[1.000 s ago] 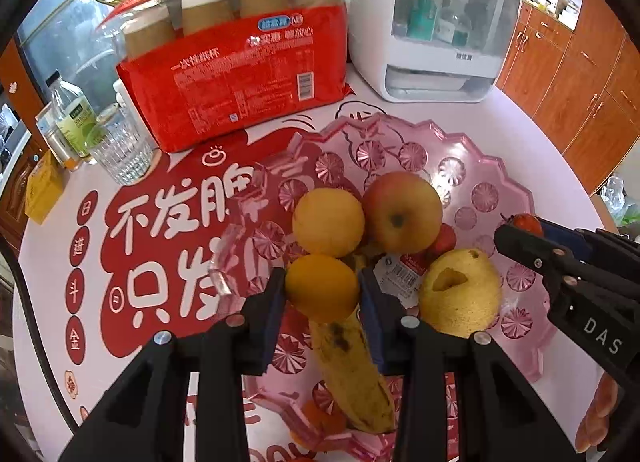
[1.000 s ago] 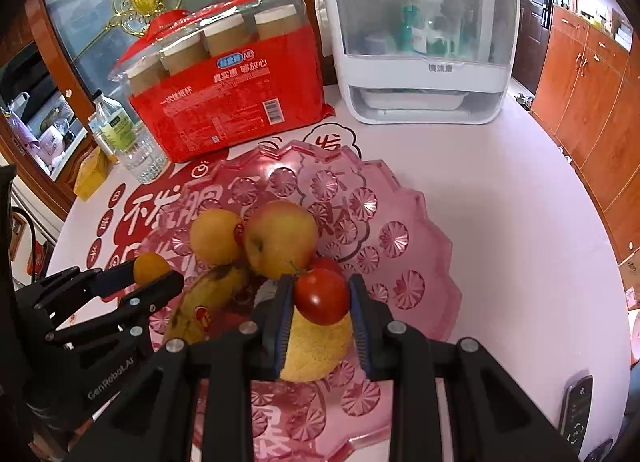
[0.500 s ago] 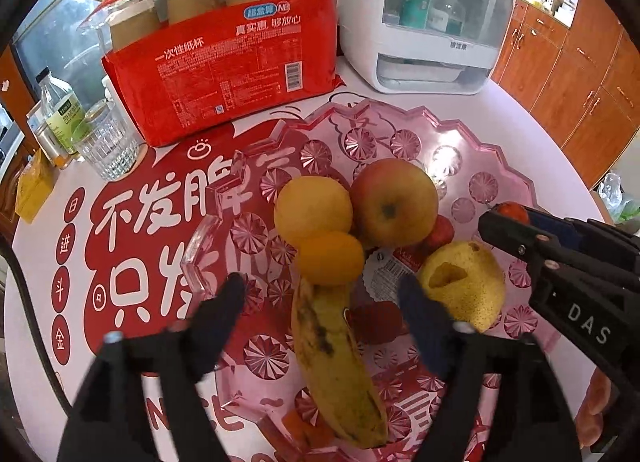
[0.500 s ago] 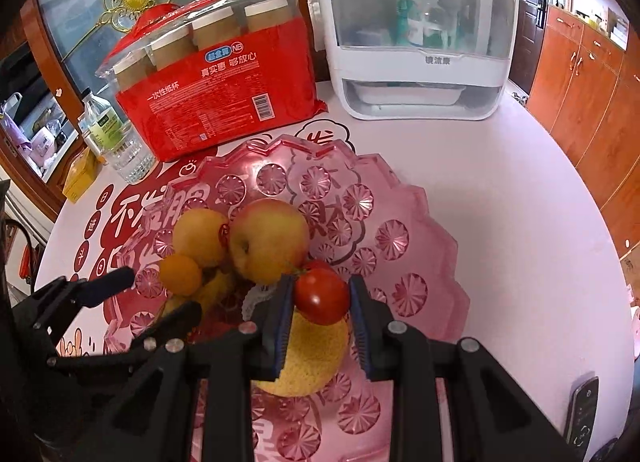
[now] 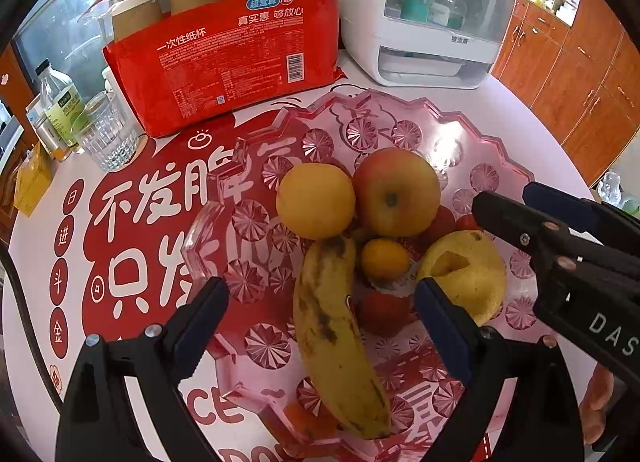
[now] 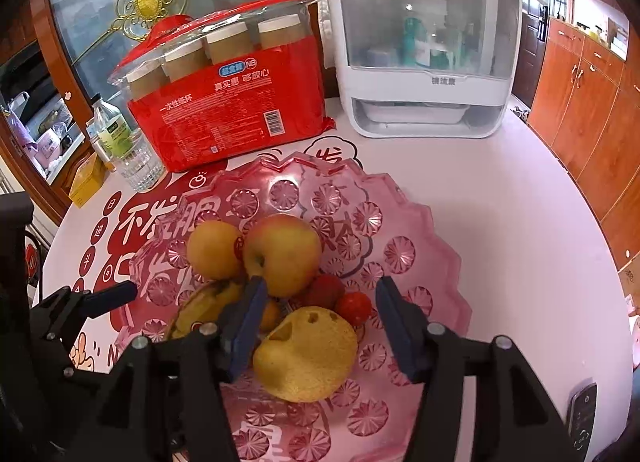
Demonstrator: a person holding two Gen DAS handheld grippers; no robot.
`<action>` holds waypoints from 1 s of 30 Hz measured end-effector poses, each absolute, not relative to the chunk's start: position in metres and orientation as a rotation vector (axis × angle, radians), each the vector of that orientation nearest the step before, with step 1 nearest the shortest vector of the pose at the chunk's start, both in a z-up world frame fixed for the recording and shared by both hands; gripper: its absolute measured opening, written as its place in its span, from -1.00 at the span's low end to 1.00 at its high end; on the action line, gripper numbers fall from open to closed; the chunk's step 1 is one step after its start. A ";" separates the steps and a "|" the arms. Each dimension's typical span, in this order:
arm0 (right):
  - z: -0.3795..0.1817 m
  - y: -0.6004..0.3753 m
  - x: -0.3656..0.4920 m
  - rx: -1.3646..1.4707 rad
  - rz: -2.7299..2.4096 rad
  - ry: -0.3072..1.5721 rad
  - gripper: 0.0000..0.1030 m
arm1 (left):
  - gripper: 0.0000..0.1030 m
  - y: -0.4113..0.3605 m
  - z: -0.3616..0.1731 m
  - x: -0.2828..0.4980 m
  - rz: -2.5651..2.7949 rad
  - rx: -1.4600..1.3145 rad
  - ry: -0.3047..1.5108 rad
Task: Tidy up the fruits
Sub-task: 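Lower the orange and tomato into the bowl and open both grippers, then move both open grippers back from the bowl toward the remaining orange and tomato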
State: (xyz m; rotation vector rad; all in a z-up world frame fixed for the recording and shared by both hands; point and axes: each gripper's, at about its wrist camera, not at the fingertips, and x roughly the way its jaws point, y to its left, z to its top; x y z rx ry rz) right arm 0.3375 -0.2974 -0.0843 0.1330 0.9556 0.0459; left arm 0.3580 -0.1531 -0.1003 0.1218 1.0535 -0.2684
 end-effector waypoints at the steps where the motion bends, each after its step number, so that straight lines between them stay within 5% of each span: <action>1: -0.084 -0.297 0.337 0.133 0.046 0.956 0.11 | 0.82 -0.153 -0.100 0.358 -0.269 0.121 1.054; 30: -0.058 -0.293 0.301 0.149 0.052 0.913 0.10 | 0.82 -0.131 -0.056 0.320 -0.263 0.123 0.991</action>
